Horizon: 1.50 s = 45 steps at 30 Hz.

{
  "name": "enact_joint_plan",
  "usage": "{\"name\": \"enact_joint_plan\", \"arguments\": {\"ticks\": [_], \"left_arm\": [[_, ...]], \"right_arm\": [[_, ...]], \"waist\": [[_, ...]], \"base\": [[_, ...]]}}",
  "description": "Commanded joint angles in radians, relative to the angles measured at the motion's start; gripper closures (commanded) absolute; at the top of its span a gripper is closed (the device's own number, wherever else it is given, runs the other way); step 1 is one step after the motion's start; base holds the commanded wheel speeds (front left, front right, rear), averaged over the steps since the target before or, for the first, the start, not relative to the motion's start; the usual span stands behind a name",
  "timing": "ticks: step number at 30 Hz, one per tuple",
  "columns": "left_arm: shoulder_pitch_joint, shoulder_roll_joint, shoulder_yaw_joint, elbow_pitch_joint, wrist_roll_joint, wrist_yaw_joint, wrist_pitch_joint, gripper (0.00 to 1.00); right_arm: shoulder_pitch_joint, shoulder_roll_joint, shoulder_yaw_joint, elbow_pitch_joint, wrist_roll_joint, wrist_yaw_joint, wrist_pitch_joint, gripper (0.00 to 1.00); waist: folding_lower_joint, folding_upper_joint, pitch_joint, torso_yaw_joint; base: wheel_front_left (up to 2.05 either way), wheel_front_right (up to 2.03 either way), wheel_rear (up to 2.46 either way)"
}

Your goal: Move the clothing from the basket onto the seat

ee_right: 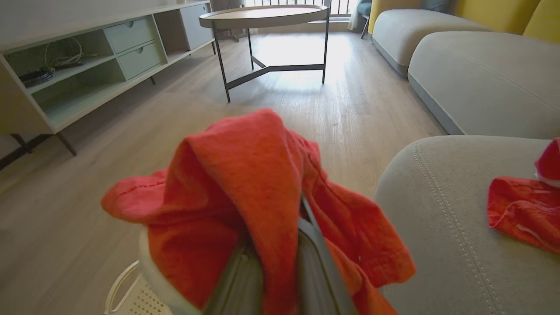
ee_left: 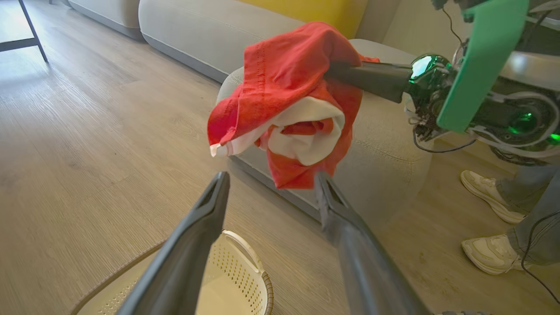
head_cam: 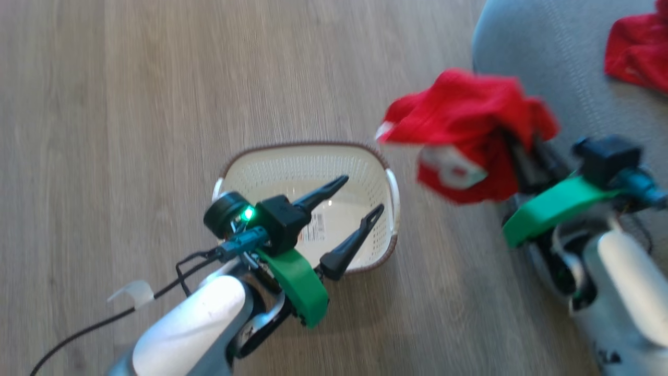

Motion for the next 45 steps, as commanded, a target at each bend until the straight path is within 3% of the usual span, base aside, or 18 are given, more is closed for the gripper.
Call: {"name": "enact_joint_plan", "arguments": {"ticks": [1, 11, 23, 33, 45], "left_arm": [[-0.054, 0.018, 0.035, -0.042, 0.007, 0.002, 0.0, 0.0], [-0.109, 0.023, 0.046, -0.057, 0.016, -0.003, -0.003, 0.0], [-0.165, 0.033, 0.053, -0.073, 0.033, -0.002, -0.007, 0.0], [-0.114, 0.075, 0.065, -0.111, 0.018, 0.028, 0.001, 0.0], [-0.048, 0.157, 0.067, -0.197, 0.022, 0.068, 0.045, 0.0]], "right_arm": [[-0.047, 0.014, -0.029, -0.021, 0.012, 0.006, -0.011, 1.0], [-0.221, 0.059, -0.242, 0.066, 0.04, 0.006, 0.018, 1.0], [-0.638, 0.087, -0.604, 0.213, -0.019, 0.006, 0.114, 1.0], [-0.872, 0.055, -0.895, 0.3, -0.102, 0.006, 0.169, 1.0], [-0.974, 0.019, -1.16, 0.312, -0.231, 0.006, 0.193, 1.0]], "waist": [[-0.0001, 0.0, 0.053, 0.016], [-0.0001, 0.0, 0.199, 0.051], [-0.0001, 0.0, 0.385, 0.039], [-0.0001, 0.0, 0.453, -0.02], [-0.0001, 0.0, 0.556, -0.068]], "base": [[0.0, 0.0, 0.0], [0.0, 0.0, 0.0], [0.0, 0.0, 0.0], [0.0, 0.0, 0.0], [0.0, 0.0, 0.0]]}}
